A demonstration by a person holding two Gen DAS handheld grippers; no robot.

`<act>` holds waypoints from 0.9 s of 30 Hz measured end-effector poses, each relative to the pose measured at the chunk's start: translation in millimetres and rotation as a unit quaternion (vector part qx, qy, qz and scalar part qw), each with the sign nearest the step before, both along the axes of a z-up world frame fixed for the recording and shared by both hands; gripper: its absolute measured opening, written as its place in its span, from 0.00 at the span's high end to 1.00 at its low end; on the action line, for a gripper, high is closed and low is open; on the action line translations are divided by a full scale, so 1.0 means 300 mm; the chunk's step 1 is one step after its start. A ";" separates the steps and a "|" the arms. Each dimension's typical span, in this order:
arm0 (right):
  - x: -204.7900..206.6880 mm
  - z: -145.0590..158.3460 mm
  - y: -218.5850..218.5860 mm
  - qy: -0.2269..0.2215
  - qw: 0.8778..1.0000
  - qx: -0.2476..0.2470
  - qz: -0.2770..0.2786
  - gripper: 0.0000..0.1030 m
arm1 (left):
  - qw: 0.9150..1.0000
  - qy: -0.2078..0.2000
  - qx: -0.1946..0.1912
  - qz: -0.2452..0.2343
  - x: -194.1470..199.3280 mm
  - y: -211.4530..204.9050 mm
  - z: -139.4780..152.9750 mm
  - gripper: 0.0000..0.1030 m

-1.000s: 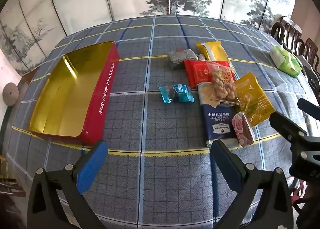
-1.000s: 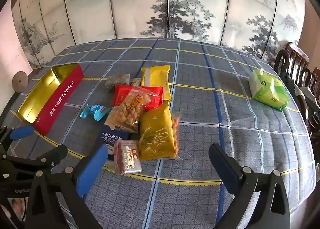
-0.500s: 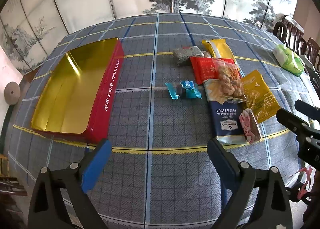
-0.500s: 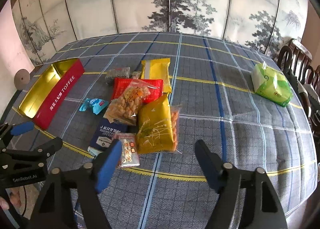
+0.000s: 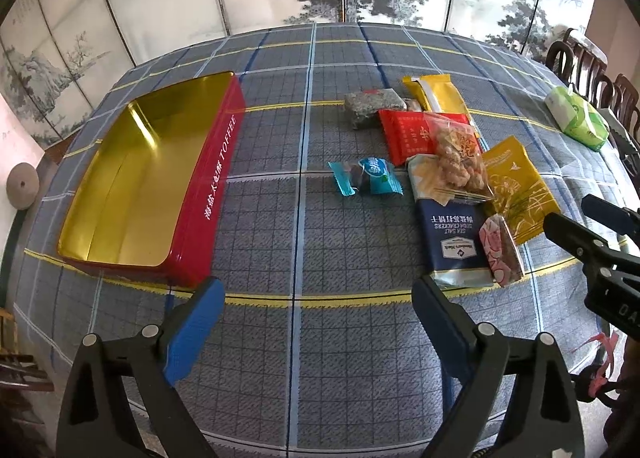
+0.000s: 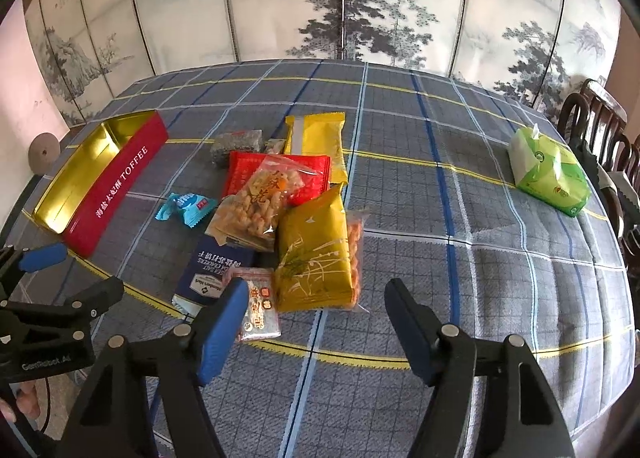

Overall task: Organize snacks
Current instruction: 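Move the right tool toward the yellow chip bag and grasp it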

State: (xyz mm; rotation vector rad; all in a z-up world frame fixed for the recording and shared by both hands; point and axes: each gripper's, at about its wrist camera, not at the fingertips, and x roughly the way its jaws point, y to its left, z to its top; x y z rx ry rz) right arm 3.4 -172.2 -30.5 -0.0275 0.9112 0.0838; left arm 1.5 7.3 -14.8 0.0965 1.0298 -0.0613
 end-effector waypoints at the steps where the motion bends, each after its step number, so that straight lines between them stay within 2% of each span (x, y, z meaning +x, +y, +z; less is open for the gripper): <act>1: 0.002 -0.001 -0.001 0.001 1.000 0.000 0.000 0.30 | 1.000 0.000 -0.001 0.000 0.001 0.000 0.000 0.10; 5: 0.015 -0.008 -0.006 0.005 1.000 0.001 0.003 0.37 | 1.000 0.003 0.001 0.001 0.005 0.001 -0.003 0.10; 12: 0.041 -0.022 -0.008 0.010 1.000 -0.003 0.004 0.38 | 1.000 0.002 0.012 -0.003 0.018 -0.007 -0.008 0.10; 27: 0.102 -0.053 0.000 0.017 1.000 -0.002 0.013 0.38 | 1.000 0.006 0.011 0.000 0.053 -0.006 -0.023 0.10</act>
